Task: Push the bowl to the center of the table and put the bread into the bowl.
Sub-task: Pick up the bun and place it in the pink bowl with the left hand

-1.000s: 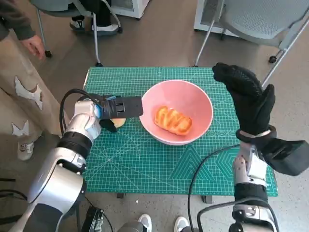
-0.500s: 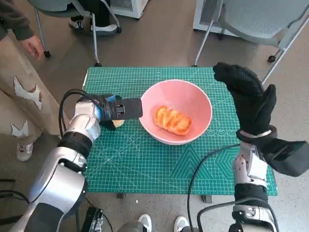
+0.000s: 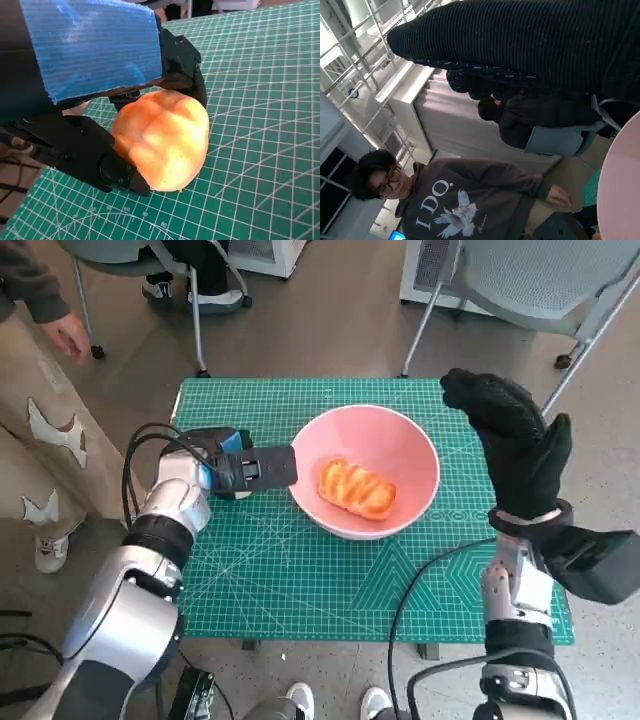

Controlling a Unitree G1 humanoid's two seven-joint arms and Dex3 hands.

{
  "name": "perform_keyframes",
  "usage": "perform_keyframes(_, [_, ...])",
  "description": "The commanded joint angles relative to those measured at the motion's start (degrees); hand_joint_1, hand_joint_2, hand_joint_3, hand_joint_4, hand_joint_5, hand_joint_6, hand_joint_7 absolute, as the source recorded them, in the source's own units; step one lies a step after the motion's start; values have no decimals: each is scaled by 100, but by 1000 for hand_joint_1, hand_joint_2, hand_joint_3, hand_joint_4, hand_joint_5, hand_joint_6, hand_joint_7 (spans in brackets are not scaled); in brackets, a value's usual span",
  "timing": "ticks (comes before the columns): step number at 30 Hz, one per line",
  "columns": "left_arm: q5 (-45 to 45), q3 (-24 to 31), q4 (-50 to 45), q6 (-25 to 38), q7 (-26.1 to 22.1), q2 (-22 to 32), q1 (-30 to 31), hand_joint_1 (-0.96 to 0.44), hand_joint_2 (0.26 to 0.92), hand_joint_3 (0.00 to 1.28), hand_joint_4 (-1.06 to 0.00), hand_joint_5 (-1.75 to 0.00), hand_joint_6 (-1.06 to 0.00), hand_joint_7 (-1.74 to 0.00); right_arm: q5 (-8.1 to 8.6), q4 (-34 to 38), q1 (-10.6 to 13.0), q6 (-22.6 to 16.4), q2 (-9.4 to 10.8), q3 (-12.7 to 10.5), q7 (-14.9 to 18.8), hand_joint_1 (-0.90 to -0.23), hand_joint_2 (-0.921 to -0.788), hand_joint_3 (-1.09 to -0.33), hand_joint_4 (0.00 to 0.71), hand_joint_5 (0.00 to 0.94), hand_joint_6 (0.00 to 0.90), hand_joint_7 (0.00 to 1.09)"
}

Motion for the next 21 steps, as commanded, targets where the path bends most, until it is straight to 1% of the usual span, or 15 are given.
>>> perform_keyframes(1, [-13, 16, 36, -33, -68, 54, 130, 1, 920, 95, -633, -1293, -630, -1093, 40, 25, 146, 60, 55, 12, -27, -670, -921, -661, 277, 4, 96, 518])
perform_keyframes(11, [-94, 97, -21, -56, -140, 154, 89, 1, 920, 90, -634, -1217, -627, -1175, 67, -30, 160, 69, 86, 25, 0, -665, -921, -661, 276, 3, 96, 517])
perform_keyframes(16, [-193, 227, -258, -59, -178, 285, -22, 1, 920, 89, -629, -1206, -631, -1186, 81, -25, 172, 41, 87, 22, 36, -663, -921, -660, 274, 2, 96, 517])
perform_keyframes(18, [-223, 280, -452, -50, -214, 354, -64, 1, 920, 89, -614, -1225, -646, -1168, 88, -24, 171, 39, 79, 20, 47, -663, -921, -660, 273, 1, 96, 517])
perform_keyframes(19, [-233, 304, -547, -43, -233, 385, -77, 1, 920, 90, -596, -1268, -665, -1124, 93, -24, 169, 39, 76, 20, 51, -664, -921, -660, 273, 1, 96, 518])
perform_keyframes(21, [-276, 396, -1045, 29, -322, 524, -63, 1, 920, 92, -576, -1326, -688, -1059, 99, -9, 158, 38, 67, 21, 59, -664, -921, -659, 273, 1, 96, 518])
